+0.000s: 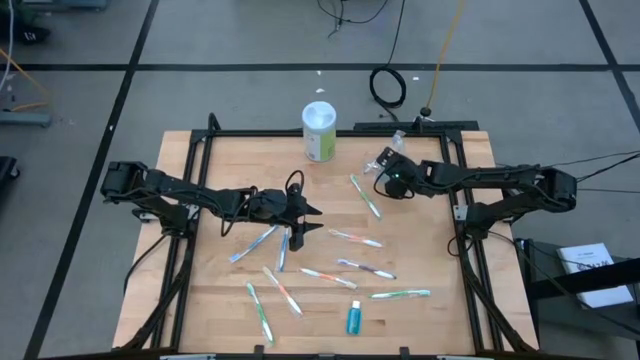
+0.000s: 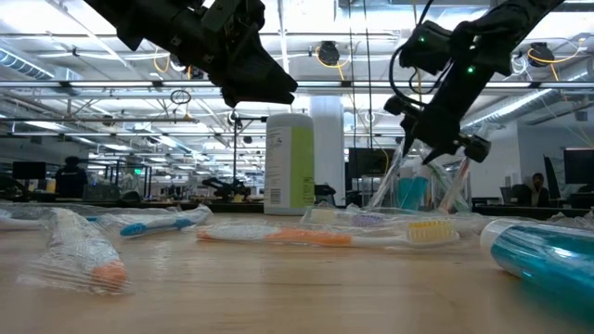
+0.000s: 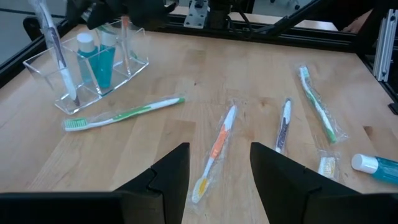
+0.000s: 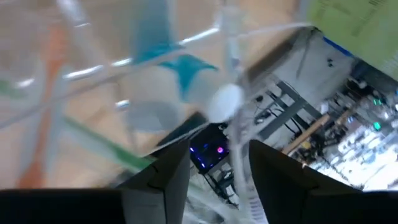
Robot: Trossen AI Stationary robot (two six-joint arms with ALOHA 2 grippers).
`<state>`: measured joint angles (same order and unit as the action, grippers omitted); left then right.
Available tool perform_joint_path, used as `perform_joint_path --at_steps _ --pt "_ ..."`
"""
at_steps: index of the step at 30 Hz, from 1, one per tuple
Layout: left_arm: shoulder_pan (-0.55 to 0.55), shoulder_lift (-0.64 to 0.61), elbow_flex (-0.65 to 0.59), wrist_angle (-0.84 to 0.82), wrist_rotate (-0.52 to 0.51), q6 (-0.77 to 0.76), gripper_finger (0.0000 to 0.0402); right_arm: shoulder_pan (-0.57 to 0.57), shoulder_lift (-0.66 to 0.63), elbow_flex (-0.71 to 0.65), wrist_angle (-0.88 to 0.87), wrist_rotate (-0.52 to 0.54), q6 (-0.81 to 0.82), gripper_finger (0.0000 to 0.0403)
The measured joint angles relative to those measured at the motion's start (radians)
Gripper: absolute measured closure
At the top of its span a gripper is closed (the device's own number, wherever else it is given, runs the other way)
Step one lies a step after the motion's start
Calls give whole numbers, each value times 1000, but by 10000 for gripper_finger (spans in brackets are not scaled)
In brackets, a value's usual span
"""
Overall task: Pick & Place toothbrushing station
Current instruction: Put the orange toothbrush into the transparent organizer
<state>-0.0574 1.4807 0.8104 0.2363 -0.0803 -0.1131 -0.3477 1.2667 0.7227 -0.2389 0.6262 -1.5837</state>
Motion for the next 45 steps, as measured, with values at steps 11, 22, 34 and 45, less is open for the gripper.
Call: perform_joint_path --at_steps 11,22,34,45 --pt "0 0 0 0 0 -2 227 10 -13 0 9 74 367 236" --pt "0 0 0 1 1 -3 227 22 -202 0 -200 -246 1009 247" --pt "0 0 0 5 1 -15 227 41 -314 2 -170 -546 1545 246" --pt "-8 9 1 6 0 -26 227 257 -184 -206 216 -631 1707 246"
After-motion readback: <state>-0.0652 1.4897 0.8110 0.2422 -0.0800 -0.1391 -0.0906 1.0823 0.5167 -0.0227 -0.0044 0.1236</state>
